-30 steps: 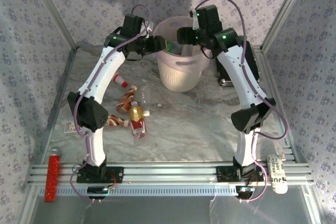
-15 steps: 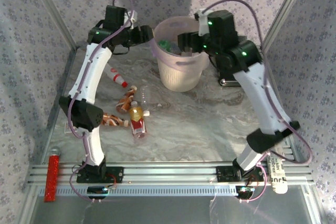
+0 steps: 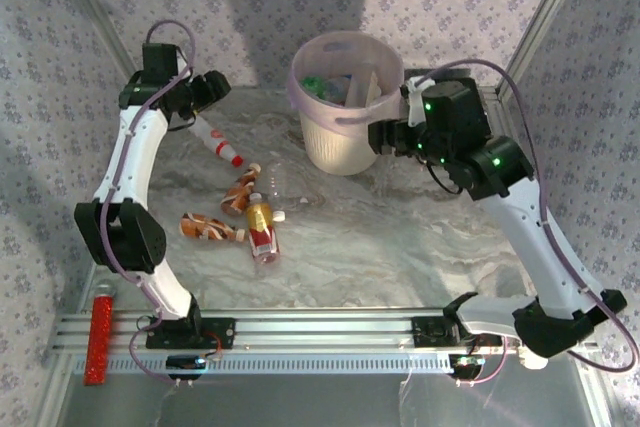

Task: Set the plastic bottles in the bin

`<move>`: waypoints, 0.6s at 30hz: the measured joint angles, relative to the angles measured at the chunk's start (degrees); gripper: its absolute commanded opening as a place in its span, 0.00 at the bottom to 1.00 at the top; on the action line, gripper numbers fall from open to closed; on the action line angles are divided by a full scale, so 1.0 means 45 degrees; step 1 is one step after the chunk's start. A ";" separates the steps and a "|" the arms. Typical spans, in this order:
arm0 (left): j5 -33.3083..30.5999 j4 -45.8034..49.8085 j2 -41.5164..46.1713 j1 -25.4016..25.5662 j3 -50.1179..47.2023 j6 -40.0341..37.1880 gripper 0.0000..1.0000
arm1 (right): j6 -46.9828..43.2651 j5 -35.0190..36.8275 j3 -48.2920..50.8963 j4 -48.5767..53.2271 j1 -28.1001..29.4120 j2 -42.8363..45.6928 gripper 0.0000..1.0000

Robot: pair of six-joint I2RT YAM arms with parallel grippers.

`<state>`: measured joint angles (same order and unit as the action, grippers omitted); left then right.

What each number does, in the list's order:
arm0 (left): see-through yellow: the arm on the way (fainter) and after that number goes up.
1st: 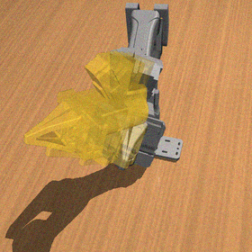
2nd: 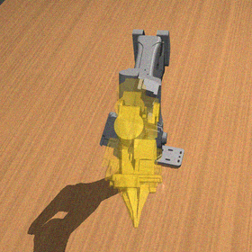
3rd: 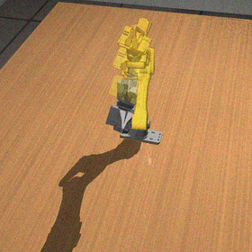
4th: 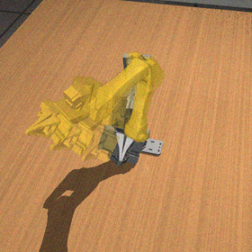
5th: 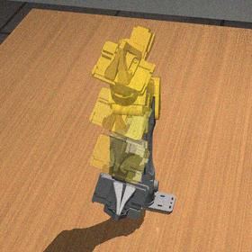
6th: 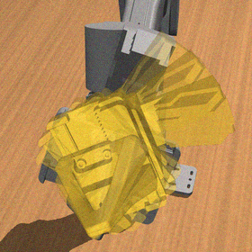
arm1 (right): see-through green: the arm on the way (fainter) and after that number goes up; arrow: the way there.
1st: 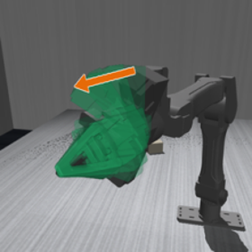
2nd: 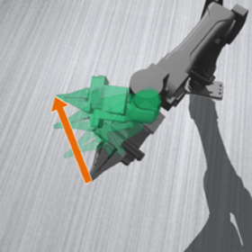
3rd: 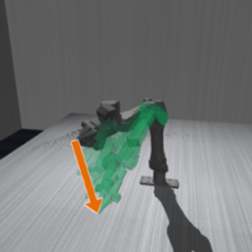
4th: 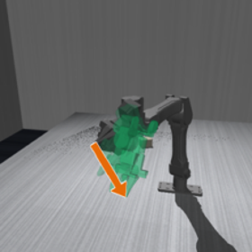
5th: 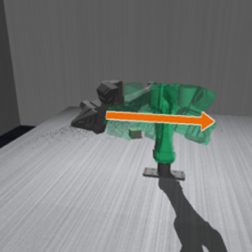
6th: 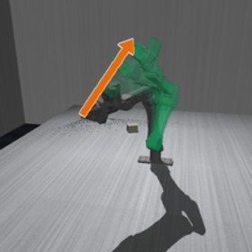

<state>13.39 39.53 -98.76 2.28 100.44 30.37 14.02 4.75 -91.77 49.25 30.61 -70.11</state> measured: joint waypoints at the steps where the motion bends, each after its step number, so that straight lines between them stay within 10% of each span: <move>1: -0.0170 -0.0180 -0.0068 -0.0010 -0.0359 0.0112 0.80 | 0.0102 0.0039 0.0355 -0.0005 -0.0049 0.0257 0.84; 18: -0.1564 -0.2715 -0.2472 -0.0233 -0.3478 0.1948 0.80 | 0.1666 0.0058 0.3978 0.0389 -0.0627 0.3342 0.84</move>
<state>6.35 27.31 -109.89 1.23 84.79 39.13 21.52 5.02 -73.87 51.00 27.79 -55.07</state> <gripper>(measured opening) 0.802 0.835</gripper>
